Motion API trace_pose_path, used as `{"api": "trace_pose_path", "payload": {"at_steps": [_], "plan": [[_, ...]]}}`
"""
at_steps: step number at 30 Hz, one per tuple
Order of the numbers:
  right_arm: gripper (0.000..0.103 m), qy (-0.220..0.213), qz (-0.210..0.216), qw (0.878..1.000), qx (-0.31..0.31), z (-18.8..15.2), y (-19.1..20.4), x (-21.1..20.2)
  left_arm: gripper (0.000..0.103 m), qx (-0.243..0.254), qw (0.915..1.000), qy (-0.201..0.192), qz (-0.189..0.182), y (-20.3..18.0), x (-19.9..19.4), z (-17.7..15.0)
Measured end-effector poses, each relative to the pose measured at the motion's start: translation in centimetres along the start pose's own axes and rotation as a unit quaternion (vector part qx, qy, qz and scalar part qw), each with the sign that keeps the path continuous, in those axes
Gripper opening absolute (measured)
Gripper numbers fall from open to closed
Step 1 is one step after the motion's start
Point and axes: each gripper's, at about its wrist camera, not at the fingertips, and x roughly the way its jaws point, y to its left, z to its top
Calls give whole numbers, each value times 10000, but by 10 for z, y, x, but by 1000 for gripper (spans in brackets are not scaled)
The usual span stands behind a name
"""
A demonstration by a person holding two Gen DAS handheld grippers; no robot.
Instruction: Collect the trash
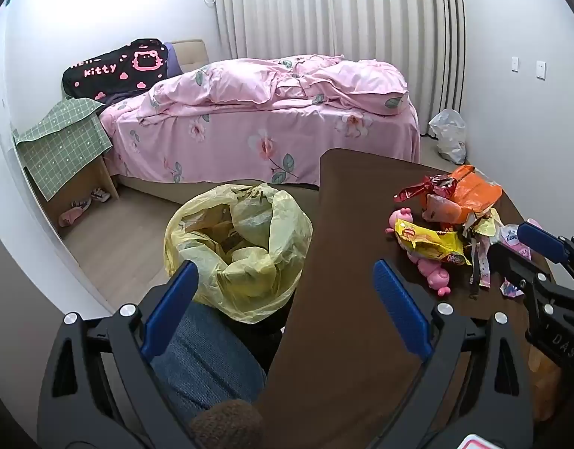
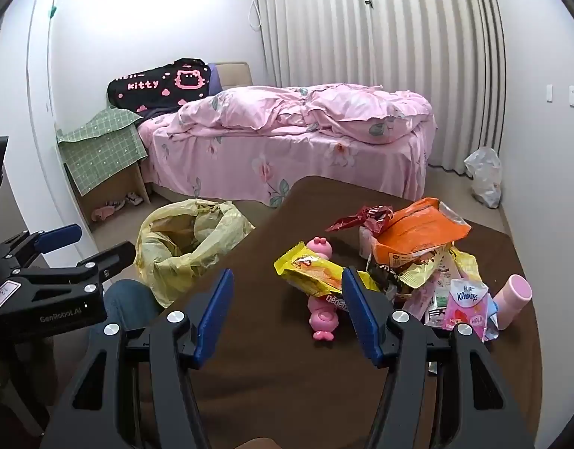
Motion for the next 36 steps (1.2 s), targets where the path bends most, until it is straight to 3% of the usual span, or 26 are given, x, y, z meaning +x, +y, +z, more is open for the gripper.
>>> {"api": "trace_pose_path", "payload": {"at_steps": [36], "plan": [[57,-66,-23,9999,134,-2,-7,-1,90,-50,10000,11,-33,-1,-4,1]]}}
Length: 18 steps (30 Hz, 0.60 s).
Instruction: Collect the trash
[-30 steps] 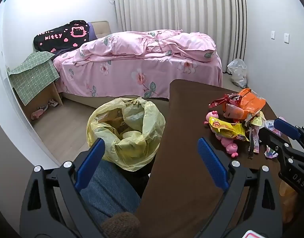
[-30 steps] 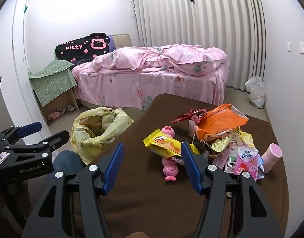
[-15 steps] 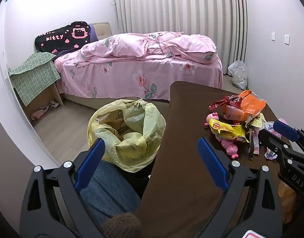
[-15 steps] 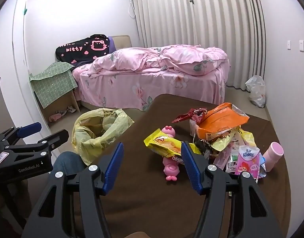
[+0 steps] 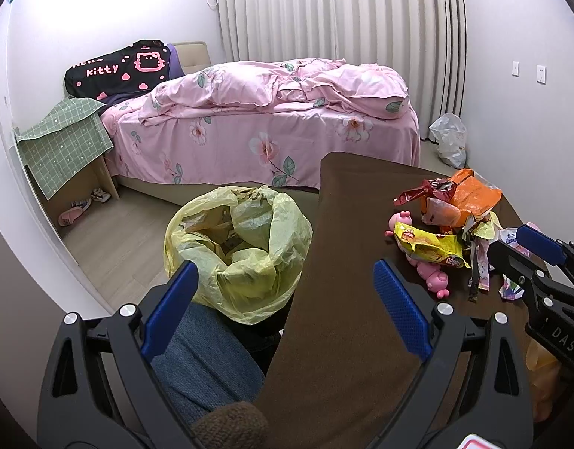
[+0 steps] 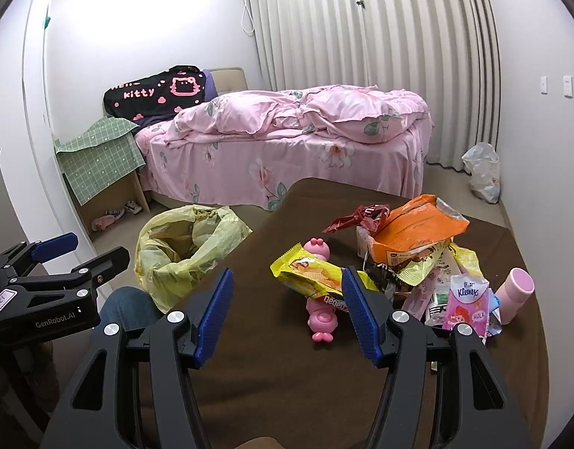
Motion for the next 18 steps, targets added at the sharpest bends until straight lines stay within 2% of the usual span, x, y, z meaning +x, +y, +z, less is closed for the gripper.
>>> {"api": "trace_pose_path", "payload": {"at_steps": [18], "plan": [[57,-19,17,10000,12,1,1,-2,90,-20,10000,1,0,1,0,0]]}}
